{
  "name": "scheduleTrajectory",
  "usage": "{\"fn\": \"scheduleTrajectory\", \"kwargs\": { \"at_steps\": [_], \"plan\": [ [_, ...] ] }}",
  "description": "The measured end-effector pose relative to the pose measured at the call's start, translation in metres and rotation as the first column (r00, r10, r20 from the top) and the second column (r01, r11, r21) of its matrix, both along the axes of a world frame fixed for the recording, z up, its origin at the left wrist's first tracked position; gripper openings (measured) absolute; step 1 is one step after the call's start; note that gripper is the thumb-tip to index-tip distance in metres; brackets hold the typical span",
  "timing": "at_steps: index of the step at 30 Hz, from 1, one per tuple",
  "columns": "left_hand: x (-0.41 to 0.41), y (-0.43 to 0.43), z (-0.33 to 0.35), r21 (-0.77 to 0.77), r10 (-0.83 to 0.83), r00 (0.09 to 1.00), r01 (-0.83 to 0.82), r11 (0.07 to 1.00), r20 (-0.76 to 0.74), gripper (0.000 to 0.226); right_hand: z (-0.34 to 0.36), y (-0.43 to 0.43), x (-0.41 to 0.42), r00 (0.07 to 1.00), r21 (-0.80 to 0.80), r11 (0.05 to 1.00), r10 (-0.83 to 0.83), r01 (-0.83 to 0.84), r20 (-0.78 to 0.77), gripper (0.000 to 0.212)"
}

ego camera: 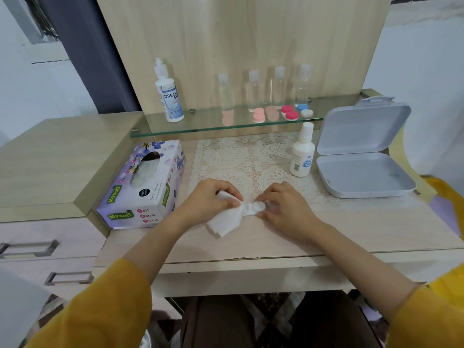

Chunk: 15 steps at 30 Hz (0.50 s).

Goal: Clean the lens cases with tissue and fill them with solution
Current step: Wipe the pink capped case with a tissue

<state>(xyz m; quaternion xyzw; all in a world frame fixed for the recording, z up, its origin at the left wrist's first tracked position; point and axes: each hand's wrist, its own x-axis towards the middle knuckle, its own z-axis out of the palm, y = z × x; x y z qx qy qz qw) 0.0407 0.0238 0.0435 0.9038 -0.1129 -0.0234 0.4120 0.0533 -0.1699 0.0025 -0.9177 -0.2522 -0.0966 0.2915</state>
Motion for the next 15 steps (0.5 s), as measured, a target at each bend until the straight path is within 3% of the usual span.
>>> {"fn": "scheduleTrajectory", "kwargs": {
  "at_steps": [8,12,15],
  "plan": [
    [0.001,-0.012,-0.027,-0.116,0.104,0.987,-0.090,0.989,0.120,0.027,-0.009,-0.001,-0.004,0.996,0.078,0.996,0.025,-0.032,0.090,0.020],
    [0.002,-0.011,-0.035,-0.093,0.162,0.930,-0.138,0.986,0.330,0.034,-0.009,-0.001,-0.007,0.993,0.105,0.994,0.016,-0.028,0.117,0.023],
    [0.004,-0.008,-0.042,0.059,0.035,0.815,-0.084,0.995,0.578,0.021,-0.011,-0.001,-0.008,0.993,0.146,0.989,0.001,-0.018,0.116,0.025]
  ]
}}
